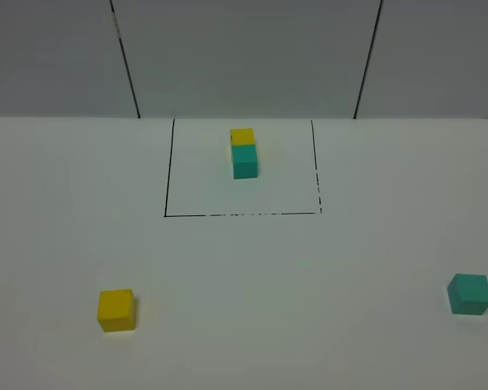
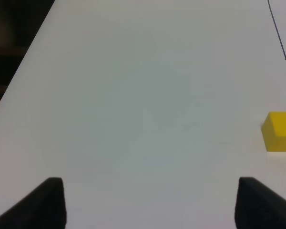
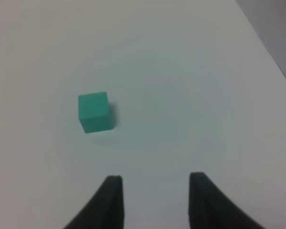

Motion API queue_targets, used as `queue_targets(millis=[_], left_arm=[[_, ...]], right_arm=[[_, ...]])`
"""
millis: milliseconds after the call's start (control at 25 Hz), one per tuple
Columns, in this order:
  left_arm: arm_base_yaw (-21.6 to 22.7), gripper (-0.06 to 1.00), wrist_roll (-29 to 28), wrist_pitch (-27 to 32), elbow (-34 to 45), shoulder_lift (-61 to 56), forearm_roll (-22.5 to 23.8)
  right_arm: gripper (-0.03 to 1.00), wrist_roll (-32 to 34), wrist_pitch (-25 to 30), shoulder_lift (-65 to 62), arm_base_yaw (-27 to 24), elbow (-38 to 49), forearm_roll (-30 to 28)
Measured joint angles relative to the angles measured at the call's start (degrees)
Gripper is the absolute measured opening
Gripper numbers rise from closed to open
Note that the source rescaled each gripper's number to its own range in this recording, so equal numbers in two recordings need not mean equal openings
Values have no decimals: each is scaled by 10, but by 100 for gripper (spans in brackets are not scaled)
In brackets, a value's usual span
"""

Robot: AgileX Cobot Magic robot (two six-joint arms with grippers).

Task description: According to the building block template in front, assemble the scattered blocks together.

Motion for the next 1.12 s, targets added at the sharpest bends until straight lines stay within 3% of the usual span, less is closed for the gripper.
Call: queue_targets(millis=[1120], left_arm=[[0, 81, 0, 0, 0, 0, 0]], right_arm=[[0, 0, 0, 0, 0, 0, 0]])
